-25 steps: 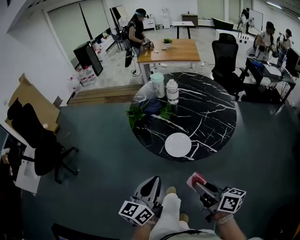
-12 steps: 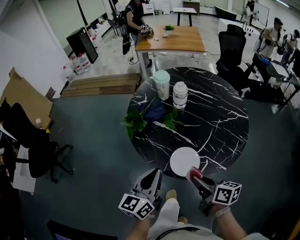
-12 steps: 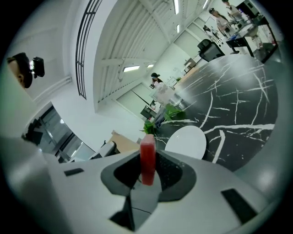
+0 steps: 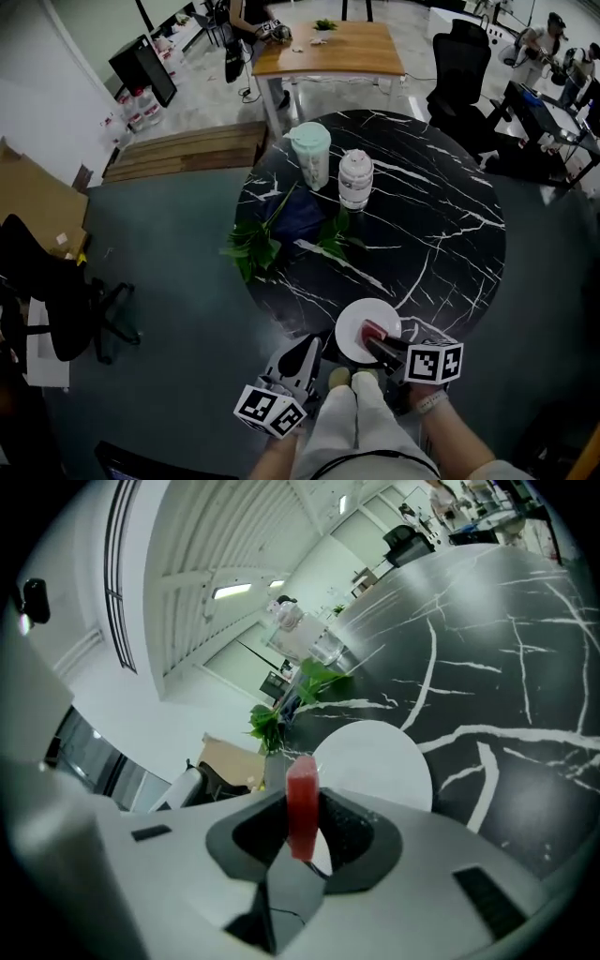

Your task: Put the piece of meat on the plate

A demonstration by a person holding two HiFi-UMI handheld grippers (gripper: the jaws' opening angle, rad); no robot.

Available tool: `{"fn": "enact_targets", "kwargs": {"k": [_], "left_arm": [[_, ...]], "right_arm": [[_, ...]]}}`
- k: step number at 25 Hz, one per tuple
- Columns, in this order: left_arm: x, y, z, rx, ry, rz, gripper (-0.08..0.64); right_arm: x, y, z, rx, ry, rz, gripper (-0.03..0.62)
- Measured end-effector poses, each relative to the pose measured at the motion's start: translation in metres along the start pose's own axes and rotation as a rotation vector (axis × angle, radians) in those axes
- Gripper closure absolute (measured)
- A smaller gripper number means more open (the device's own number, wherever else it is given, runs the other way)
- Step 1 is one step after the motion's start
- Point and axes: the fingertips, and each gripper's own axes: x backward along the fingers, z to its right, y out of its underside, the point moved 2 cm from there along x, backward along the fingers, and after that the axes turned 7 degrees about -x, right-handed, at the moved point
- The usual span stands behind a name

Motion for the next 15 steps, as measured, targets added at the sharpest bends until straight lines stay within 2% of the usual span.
{"fn": "enact_targets", "kwargs": {"k": [4,6,8,11,15], "left_arm": [[-0.006,0.003,0.000,0.034,-0.025,-0.004,0.551],[-0.008,0.005,-0.001,0.043,-0.032,-0.002,0.551],[-0.009,0.007,-0.004,0.046,-0.035,0.002,0.551],[-0.009,0.000,-0.004,0.054,-0.057,0.015,0.551],[-0.006,-0.007,-0.002,0.048,-0.072,0.027,0.551]], "right_arm": [[-0.014,-0.007,0.003,-0.052,-0.042,-0.064,0.504],[-0.019,-0.007,0.004,-0.030,-0.056,-0.105,0.503],[-0.022,-0.011,0.003,0.046,-0.049,-0.126,0.503],[-0.019,-0.017,0.005,0.178,0.013,-0.143,0.498],[-0.015,-0.016,0.013,0.333,0.110,-0.195,0.445]]}}
